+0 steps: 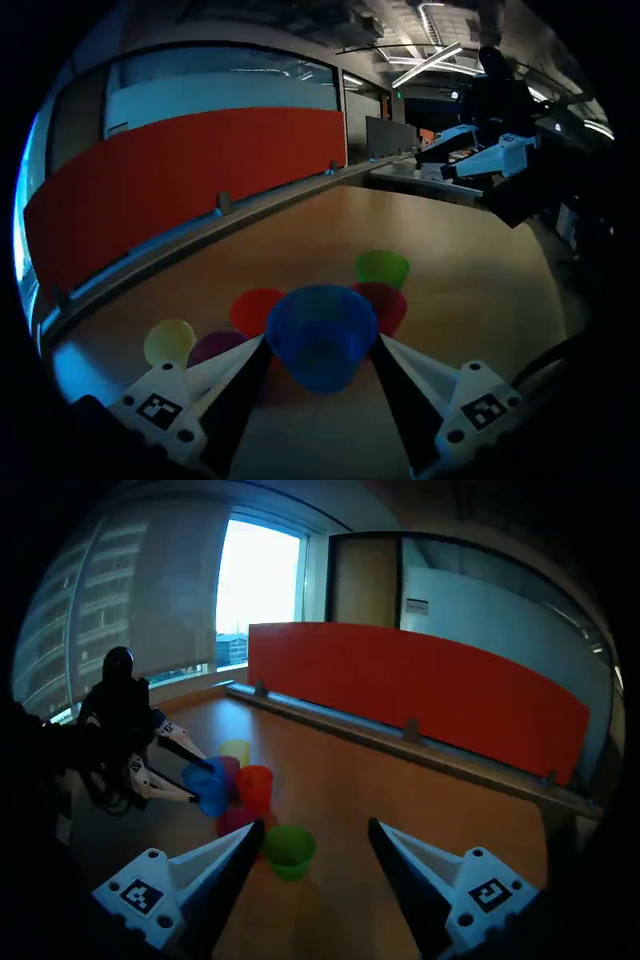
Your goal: Pour water
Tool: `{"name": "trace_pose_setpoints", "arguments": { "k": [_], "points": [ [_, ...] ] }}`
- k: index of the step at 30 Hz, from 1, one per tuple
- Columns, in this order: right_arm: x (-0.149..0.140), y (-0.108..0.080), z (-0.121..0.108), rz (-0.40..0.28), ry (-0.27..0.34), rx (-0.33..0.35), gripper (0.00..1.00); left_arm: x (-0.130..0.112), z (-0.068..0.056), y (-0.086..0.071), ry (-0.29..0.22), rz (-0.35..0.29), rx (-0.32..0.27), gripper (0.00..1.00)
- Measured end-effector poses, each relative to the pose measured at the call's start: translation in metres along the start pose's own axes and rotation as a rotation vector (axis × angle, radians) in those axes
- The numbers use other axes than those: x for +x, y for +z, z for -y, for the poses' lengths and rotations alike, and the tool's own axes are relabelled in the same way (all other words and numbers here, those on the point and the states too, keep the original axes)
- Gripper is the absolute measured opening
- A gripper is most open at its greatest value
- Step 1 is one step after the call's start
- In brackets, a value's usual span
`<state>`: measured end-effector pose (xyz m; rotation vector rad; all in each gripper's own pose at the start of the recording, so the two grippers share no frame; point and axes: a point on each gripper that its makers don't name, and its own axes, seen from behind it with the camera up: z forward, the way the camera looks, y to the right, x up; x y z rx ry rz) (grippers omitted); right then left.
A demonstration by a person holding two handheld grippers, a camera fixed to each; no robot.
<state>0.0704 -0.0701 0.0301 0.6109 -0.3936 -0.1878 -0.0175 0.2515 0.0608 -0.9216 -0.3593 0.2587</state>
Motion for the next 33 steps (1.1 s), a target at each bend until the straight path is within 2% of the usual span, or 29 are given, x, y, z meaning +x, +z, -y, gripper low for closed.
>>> {"name": "trace_pose_setpoints", "arguments": {
  "k": [10, 24, 33],
  "points": [
    [0.005, -0.002, 0.002, -0.011, -0.002, -0.001, 1.00, 0.023, 0.005, -0.014, 0.008, -0.062, 0.027, 0.84],
    [0.007, -0.003, 0.011, -0.022, -0.007, 0.010, 1.00, 0.061, 0.011, -0.045, -0.026, -0.174, 0.058, 0.84],
    [0.008, -0.001, 0.015, -0.022, -0.012, 0.019, 1.00, 0.075, 0.012, -0.061, -0.024, -0.211, 0.075, 0.84]
  ]
}}
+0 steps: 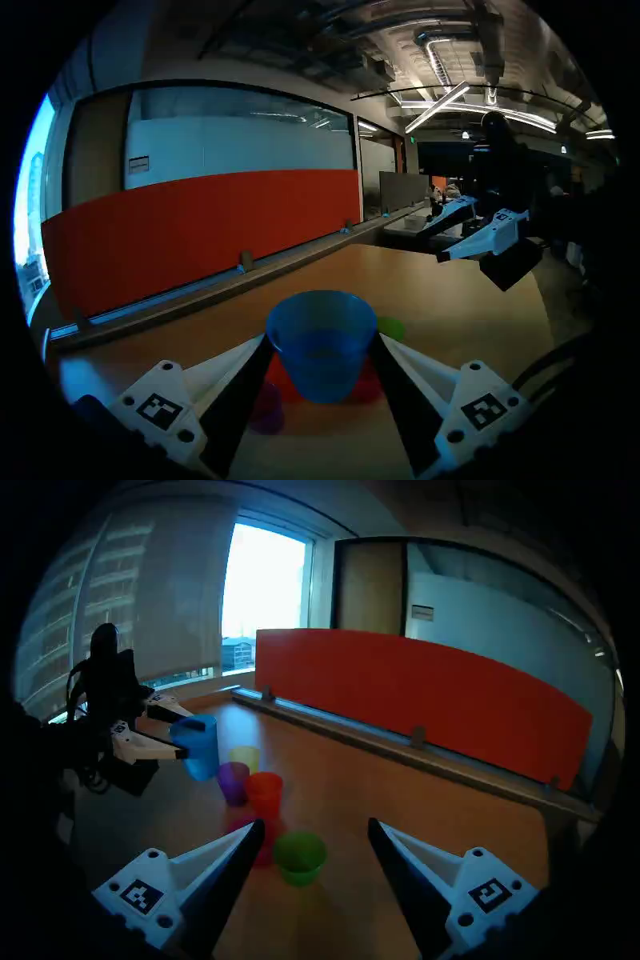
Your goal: Pour water
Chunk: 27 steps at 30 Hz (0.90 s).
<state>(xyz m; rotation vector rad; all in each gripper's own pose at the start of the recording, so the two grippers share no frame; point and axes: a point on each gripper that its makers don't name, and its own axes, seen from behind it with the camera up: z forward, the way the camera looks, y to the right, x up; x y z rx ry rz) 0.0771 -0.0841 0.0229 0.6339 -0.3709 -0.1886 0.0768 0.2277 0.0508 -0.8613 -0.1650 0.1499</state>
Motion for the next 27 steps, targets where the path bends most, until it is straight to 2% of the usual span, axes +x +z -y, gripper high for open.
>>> {"name": "trace_pose_setpoints", "arguments": {
  "k": [20, 27],
  "points": [
    [-0.005, 0.009, 0.005, 0.000, 0.005, 0.015, 1.00, 0.026, 0.004, -0.015, -0.017, -0.074, 0.020, 0.84],
    [-0.006, 0.012, 0.007, 0.005, 0.002, 0.021, 1.00, 0.033, 0.007, -0.020, -0.043, -0.091, 0.022, 0.84]
  ]
}}
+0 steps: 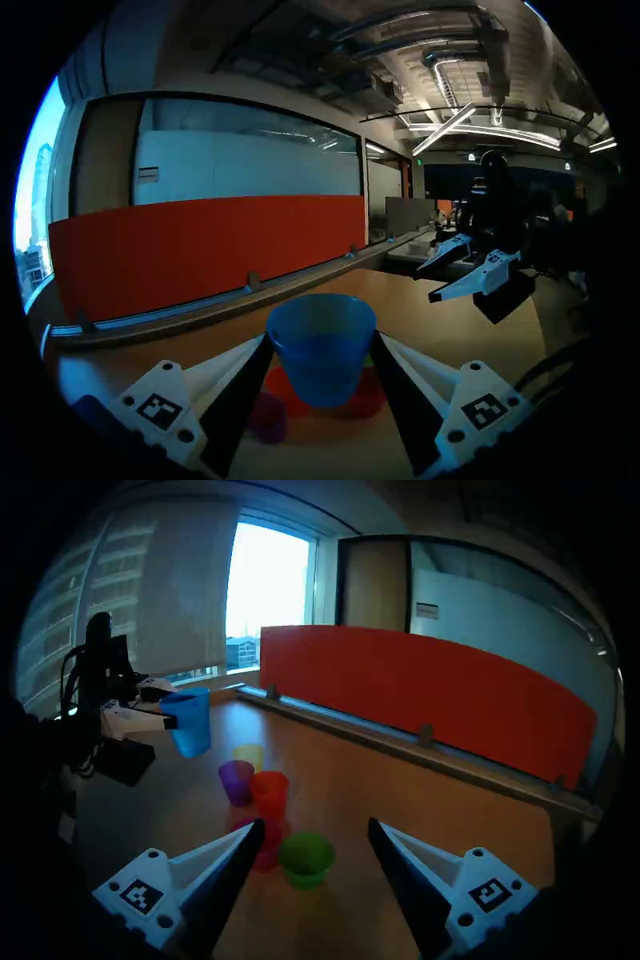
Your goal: Pour water
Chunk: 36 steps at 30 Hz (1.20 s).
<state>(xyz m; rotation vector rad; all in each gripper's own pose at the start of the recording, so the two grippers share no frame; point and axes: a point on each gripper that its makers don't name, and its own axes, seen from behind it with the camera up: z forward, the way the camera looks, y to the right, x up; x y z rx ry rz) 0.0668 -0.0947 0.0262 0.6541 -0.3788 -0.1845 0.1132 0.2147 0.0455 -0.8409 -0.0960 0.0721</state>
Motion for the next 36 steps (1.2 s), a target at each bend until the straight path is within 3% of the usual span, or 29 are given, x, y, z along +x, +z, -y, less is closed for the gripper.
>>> {"name": "trace_pose_setpoints", "arguments": {
  "k": [23, 36],
  "points": [
    [-0.002, 0.008, 0.001, 0.009, -0.007, 0.010, 1.00, 0.023, 0.010, -0.012, -0.015, -0.039, 0.013, 0.85],
    [-0.011, 0.011, 0.001, 0.031, -0.037, 0.019, 1.00, 0.033, 0.010, -0.014, 0.008, -0.038, 0.017, 0.84]
  ]
}}
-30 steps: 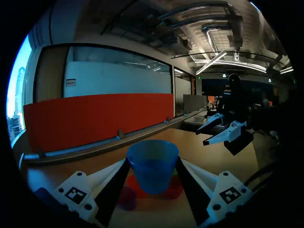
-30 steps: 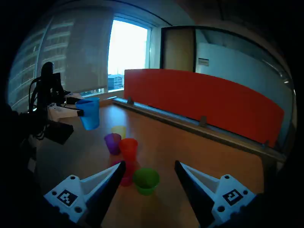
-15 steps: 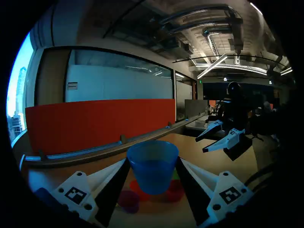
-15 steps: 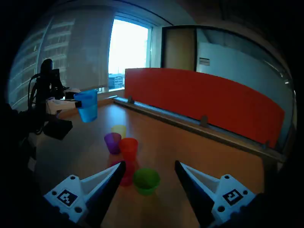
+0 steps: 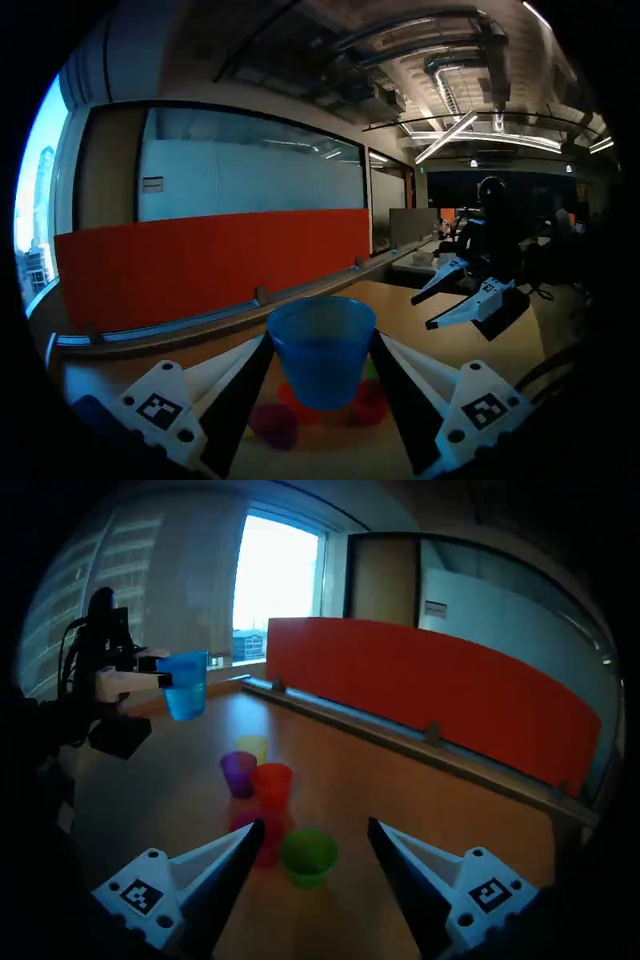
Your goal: Pour water
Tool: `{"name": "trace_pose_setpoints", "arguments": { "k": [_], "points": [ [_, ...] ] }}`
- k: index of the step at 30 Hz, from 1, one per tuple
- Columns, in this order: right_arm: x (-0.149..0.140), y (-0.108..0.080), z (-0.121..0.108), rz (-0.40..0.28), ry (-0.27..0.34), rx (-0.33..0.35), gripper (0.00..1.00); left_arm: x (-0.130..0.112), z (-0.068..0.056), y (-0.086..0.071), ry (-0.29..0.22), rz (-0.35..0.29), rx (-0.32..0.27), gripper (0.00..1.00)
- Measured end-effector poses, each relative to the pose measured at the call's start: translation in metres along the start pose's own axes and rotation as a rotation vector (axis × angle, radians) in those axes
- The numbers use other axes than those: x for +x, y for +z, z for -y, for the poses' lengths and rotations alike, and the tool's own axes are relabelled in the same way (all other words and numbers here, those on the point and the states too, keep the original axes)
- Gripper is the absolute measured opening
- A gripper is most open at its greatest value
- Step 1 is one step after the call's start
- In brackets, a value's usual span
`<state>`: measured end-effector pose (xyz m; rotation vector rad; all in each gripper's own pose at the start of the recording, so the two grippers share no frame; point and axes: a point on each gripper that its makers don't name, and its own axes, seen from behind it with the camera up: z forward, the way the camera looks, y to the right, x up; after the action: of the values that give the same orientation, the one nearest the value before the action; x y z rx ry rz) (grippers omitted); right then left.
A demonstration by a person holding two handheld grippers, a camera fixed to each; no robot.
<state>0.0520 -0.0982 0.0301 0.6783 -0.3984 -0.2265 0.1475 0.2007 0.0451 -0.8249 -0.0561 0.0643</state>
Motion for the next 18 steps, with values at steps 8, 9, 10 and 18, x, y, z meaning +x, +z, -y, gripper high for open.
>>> {"name": "trace_pose_setpoints", "arguments": {
  "k": [8, 9, 10, 18],
  "points": [
    [-0.017, 0.006, 0.001, 0.043, -0.036, 0.006, 1.00, 0.007, 0.004, -0.003, 0.018, 0.005, 0.006, 0.84],
    [-0.019, 0.007, 0.001, 0.049, -0.038, 0.008, 1.00, 0.007, 0.004, -0.003, 0.019, 0.006, 0.007, 0.85],
    [-0.022, 0.008, 0.001, 0.055, -0.039, 0.011, 1.00, 0.007, 0.005, -0.004, 0.019, 0.006, 0.007, 0.85],
    [-0.045, 0.016, -0.002, 0.126, -0.032, 0.026, 1.00, 0.006, 0.007, -0.005, 0.018, 0.012, 0.011, 0.84]
  ]
}}
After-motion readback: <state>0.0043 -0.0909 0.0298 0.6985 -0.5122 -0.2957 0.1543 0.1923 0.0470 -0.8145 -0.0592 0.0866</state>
